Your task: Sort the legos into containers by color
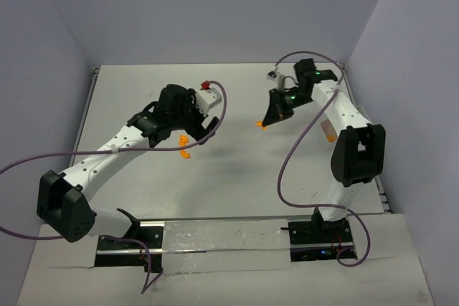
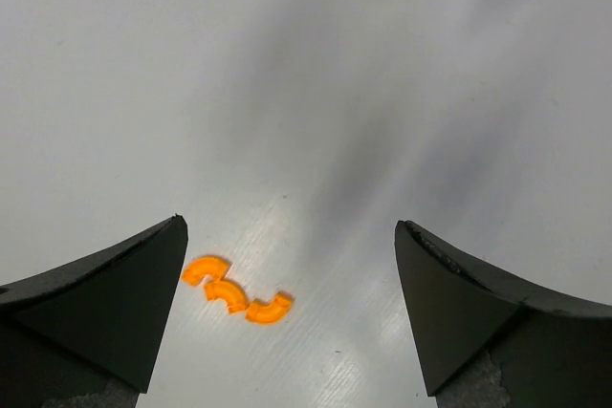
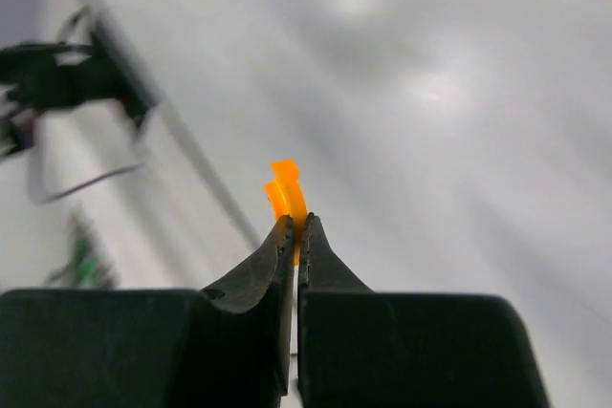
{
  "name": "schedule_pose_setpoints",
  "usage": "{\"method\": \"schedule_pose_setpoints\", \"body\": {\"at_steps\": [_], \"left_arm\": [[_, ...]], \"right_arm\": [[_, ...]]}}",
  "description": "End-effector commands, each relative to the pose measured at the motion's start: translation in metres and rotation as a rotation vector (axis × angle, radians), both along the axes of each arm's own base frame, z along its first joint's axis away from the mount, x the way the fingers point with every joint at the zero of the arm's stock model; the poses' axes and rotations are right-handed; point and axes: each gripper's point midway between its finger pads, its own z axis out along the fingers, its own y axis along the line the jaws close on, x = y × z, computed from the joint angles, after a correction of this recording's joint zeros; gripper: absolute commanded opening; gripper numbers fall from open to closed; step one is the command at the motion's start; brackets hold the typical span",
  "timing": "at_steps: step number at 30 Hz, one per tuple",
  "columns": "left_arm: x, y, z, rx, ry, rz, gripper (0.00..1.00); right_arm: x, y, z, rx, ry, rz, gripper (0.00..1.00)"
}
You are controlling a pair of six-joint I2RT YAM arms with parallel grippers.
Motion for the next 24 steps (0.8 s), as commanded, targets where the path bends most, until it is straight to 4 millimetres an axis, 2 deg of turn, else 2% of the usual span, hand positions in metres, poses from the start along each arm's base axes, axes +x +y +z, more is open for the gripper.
{"method": "schedule_pose_setpoints", "body": {"at_steps": [1, 2, 3, 4, 5, 8, 12, 14, 15, 19, 24], "left_arm": [[0.028, 0.040, 0.022, -0.071, -0.022, 0.238, 0.99], [0.032, 0.048, 0.019, -0.058, -0.011, 0.271, 0.99], [0.033, 0.051, 0.014, -0.038, 0.005, 0.282, 0.99], [0.035, 0.051, 0.015, -0.040, 0.007, 0.282, 0.99], [0.034, 0.053, 0.013, -0.031, 0.018, 0.278, 0.99], [0.037, 0.053, 0.016, -0.041, 0.000, 0.275, 0.99], [0.046, 0.057, 0.010, 0.001, 0.003, 0.303, 0.99], [0.047, 0.058, 0.004, 0.019, 0.016, 0.308, 0.99], [0.048, 0.061, 0.001, 0.027, 0.023, 0.314, 0.99], [0.050, 0.065, -0.003, 0.029, 0.027, 0.327, 0.99], [0.054, 0.072, -0.009, 0.042, 0.037, 0.360, 0.99]], "right_arm": [[0.028, -0.098, 0.012, -0.303, -0.231, -0.188, 0.00], [0.040, -0.142, 0.005, -0.450, -0.276, -0.271, 0.00], [0.041, -0.173, 0.003, -0.582, -0.300, -0.326, 0.00], [0.044, -0.181, 0.007, -0.589, -0.323, -0.339, 0.00], [0.045, -0.213, 0.006, -0.691, -0.334, -0.393, 0.00], [0.045, -0.260, 0.007, -0.850, -0.338, -0.467, 0.00], [0.043, -0.289, -0.007, -0.984, -0.311, -0.479, 0.00], [0.044, -0.295, -0.011, -1.014, -0.303, -0.476, 0.00], [0.042, -0.296, -0.020, -1.022, -0.283, -0.462, 0.00], [0.041, -0.300, -0.032, -1.043, -0.252, -0.457, 0.00], [0.046, -0.299, -0.041, -1.030, -0.235, -0.457, 0.07]]}}
